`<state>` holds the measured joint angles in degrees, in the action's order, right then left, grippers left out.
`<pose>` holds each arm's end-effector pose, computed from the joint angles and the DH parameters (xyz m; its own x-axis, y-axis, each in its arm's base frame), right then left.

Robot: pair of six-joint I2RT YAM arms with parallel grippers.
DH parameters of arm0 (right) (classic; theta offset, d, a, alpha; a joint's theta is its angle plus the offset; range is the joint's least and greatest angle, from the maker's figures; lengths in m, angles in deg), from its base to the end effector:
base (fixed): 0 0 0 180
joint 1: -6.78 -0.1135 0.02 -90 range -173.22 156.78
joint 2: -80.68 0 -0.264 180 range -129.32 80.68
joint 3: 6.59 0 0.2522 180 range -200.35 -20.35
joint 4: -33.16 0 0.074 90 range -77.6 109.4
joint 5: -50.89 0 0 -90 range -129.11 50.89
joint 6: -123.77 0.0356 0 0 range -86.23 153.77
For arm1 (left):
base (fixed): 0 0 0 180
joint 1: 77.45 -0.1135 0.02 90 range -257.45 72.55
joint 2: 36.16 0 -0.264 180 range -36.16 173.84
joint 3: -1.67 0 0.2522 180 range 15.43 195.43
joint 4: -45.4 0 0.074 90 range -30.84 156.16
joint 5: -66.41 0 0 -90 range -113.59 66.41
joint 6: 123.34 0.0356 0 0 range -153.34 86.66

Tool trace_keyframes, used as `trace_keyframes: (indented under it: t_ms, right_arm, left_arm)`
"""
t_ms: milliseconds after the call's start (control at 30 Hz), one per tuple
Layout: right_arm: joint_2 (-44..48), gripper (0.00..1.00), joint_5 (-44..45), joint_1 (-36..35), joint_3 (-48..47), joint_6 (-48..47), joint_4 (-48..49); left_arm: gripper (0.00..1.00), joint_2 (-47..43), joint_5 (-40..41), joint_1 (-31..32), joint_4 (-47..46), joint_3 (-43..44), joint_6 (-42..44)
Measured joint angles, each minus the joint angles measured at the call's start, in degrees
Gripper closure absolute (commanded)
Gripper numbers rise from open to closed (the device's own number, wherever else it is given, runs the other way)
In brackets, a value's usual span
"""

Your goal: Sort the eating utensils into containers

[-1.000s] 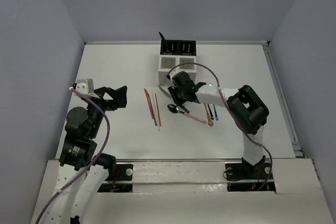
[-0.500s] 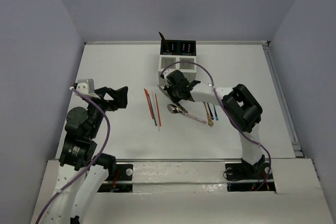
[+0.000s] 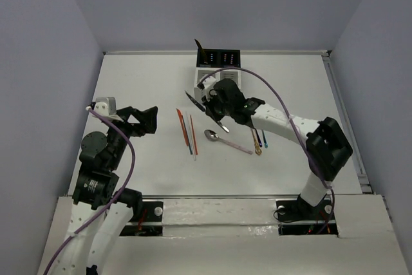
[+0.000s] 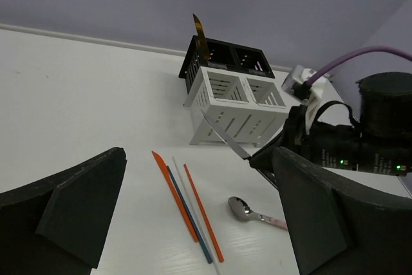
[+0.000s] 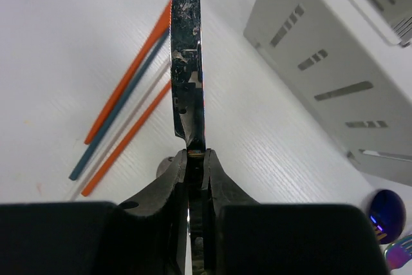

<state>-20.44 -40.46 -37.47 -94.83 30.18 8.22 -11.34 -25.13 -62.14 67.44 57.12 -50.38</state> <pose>0.2883 0.2820 0.2491 -0.3938 -0.4711 -0.7893 -0.7370 0.6749 -0.0350 0.1017 -0.0288 0.3692 0.0529 -0.3182 -0.9466 0.3191 0.9036 -0.2859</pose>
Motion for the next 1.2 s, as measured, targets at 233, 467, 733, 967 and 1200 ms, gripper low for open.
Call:
trace_keyframes:
  t_ms: [233, 467, 733, 967, 1200]
  right_arm:
    - [6.2, 1.0, -4.3, -0.1, 1.4, 0.4, 6.4]
    - [2.8, 1.0, -1.1, -0.1, -5.7, 0.0, 14.0]
    - [-7.1, 1.0, 4.7, 3.6, -18.5, 0.7, 27.8]
    - [-19.0, 1.0, 5.3, 11.3, -29.4, 2.6, 35.5]
    - [-34.6, 1.0, 4.4, 15.0, -47.1, 4.5, 36.9]
  left_arm:
    - [0.01, -0.4, -0.6, 0.0, -0.7, 0.0, 0.0]
    - [0.01, -0.2, -1.9, 0.0, -0.8, 0.0, 0.0]
    - [0.01, 0.6, -4.1, 0.0, -1.2, 0.0, 0.0]
    - [0.01, 1.0, -4.9, 0.0, -1.4, 0.0, 0.2]
    - [0.01, 2.7, -5.4, 0.0, -1.6, 0.0, 0.5]
